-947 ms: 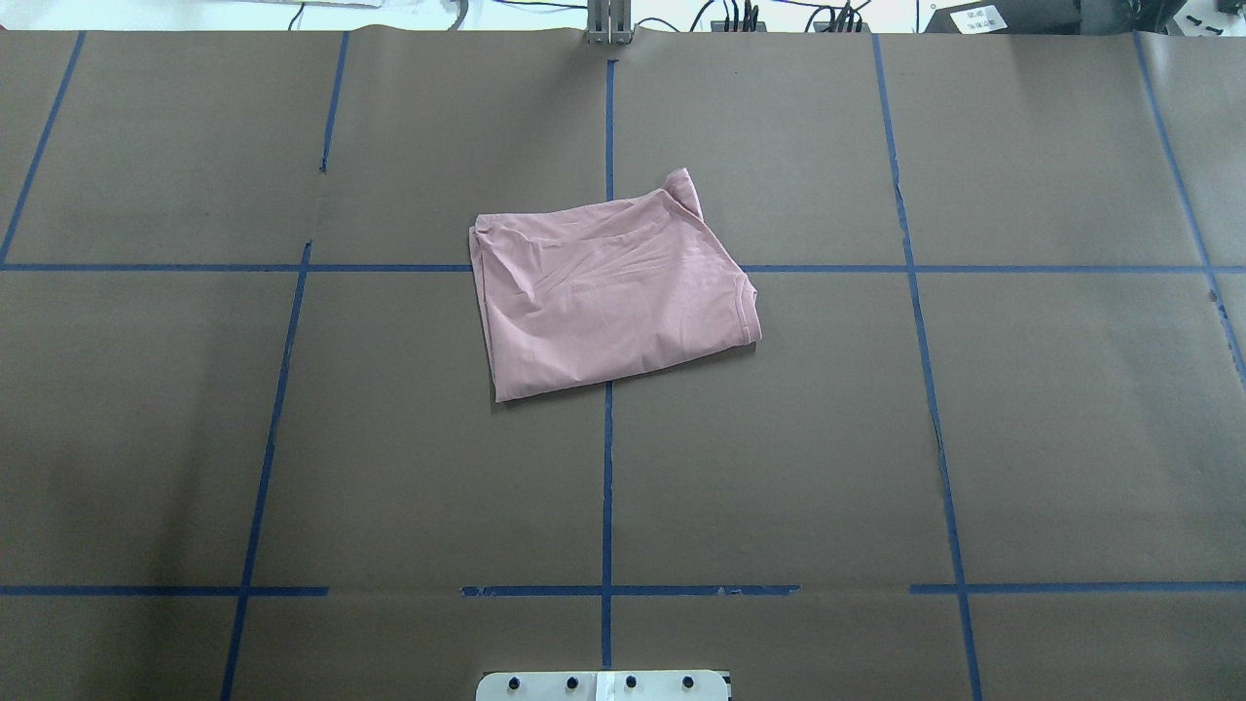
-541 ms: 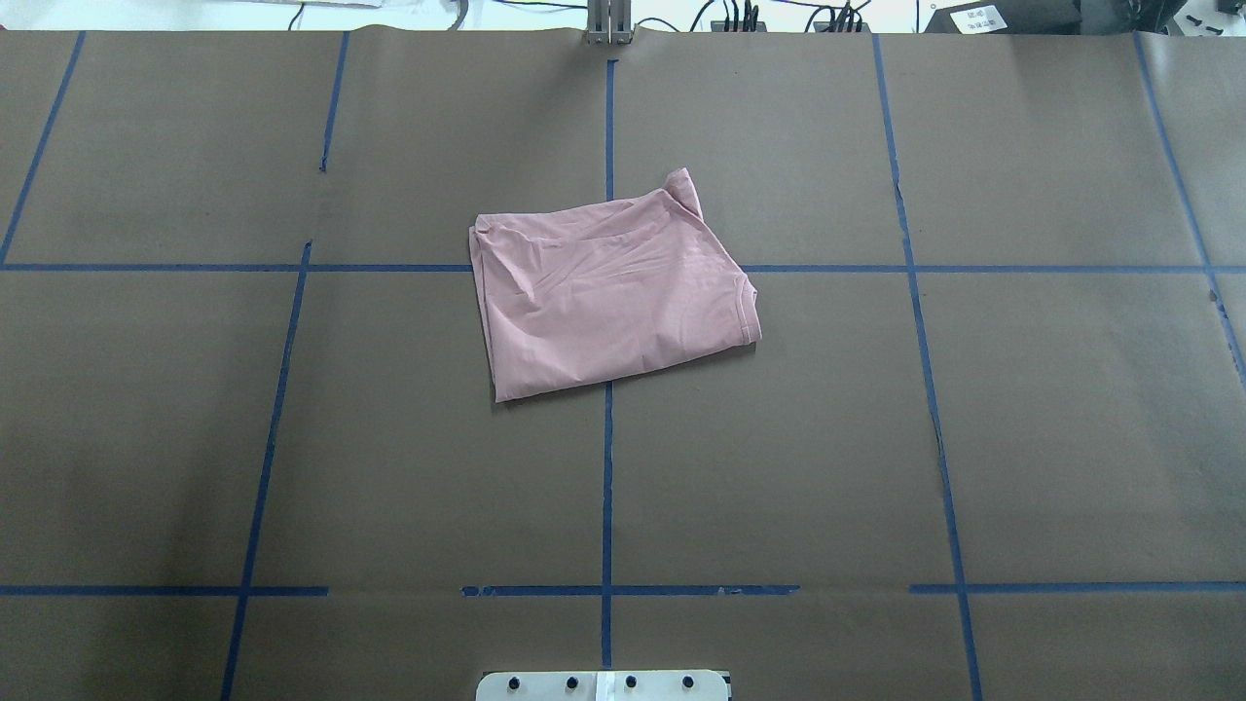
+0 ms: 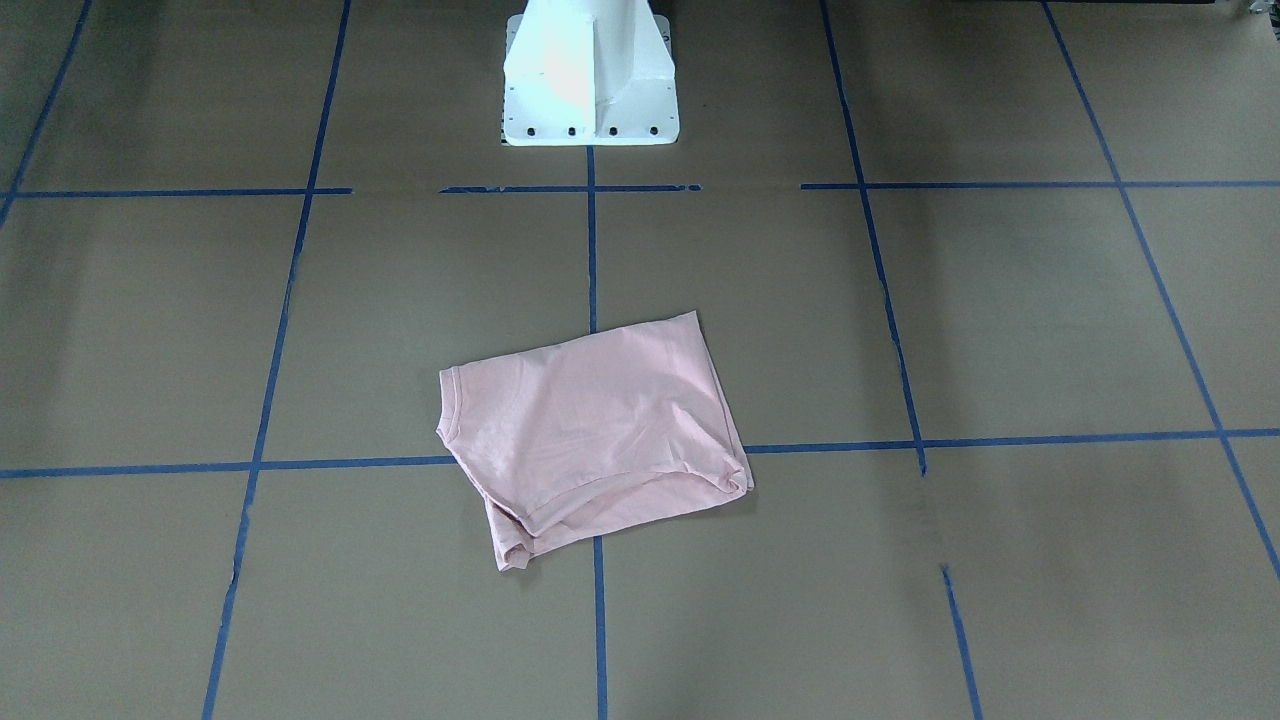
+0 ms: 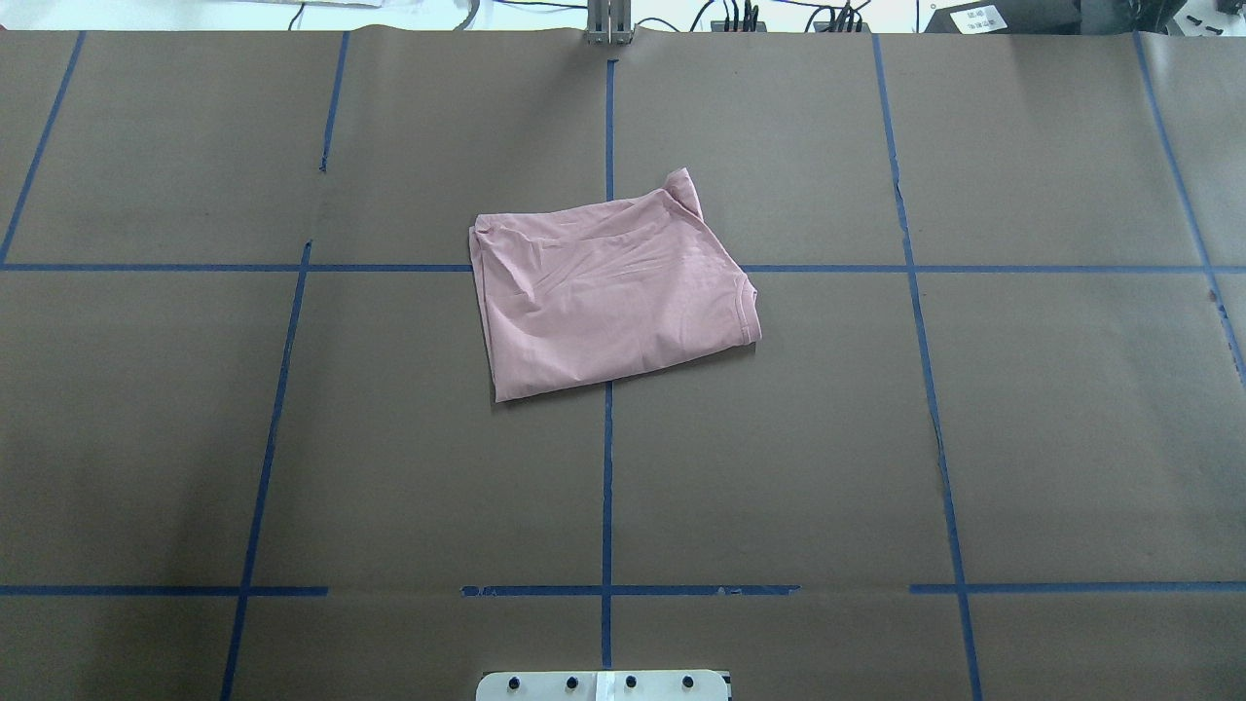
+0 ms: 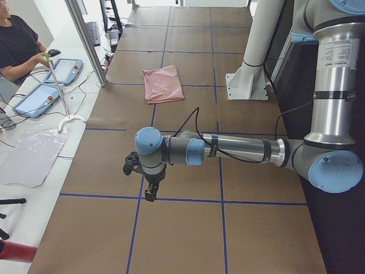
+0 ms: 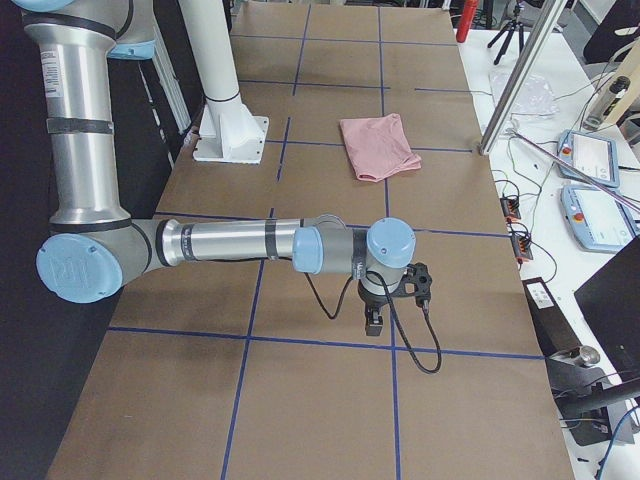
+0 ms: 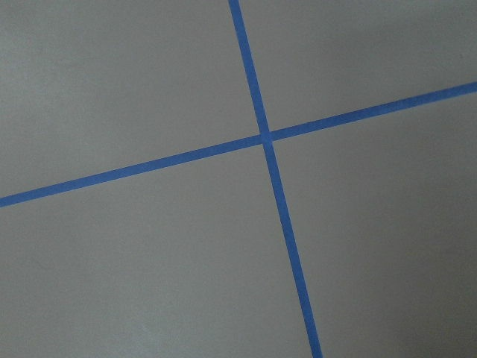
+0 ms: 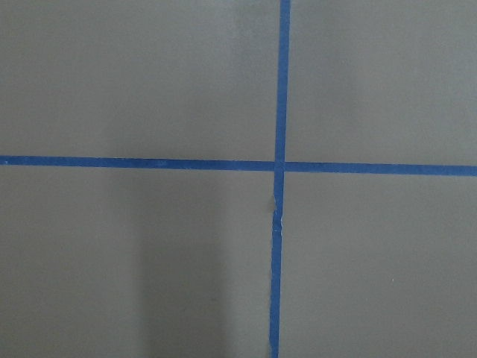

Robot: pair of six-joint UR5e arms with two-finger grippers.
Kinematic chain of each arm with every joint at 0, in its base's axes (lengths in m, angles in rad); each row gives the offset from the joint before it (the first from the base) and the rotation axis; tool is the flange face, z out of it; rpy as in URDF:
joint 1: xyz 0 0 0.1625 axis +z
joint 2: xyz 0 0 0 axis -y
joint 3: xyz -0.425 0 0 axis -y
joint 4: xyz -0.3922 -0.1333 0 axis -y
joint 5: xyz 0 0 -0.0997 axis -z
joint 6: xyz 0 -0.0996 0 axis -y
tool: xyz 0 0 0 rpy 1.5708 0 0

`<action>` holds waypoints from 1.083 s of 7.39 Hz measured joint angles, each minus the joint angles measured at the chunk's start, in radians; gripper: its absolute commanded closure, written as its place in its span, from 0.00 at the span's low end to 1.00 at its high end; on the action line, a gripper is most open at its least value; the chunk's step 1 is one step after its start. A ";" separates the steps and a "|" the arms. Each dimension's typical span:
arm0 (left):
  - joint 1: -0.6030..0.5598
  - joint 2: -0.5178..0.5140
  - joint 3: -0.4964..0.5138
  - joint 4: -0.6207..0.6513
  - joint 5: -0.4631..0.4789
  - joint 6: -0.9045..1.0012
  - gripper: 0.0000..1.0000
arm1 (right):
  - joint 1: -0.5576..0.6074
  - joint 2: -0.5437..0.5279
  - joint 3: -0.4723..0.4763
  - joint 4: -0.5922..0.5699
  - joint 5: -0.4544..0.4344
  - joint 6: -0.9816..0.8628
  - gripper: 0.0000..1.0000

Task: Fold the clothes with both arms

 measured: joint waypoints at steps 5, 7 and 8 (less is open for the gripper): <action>0.000 -0.001 -0.006 -0.008 0.000 0.001 0.00 | 0.001 -0.043 -0.010 0.074 -0.001 0.012 0.00; 0.000 -0.001 -0.006 -0.008 0.000 0.000 0.00 | 0.002 -0.044 -0.009 0.081 0.002 0.015 0.00; 0.000 -0.001 -0.006 -0.008 0.000 0.000 0.00 | 0.002 -0.043 -0.008 0.081 0.002 0.015 0.00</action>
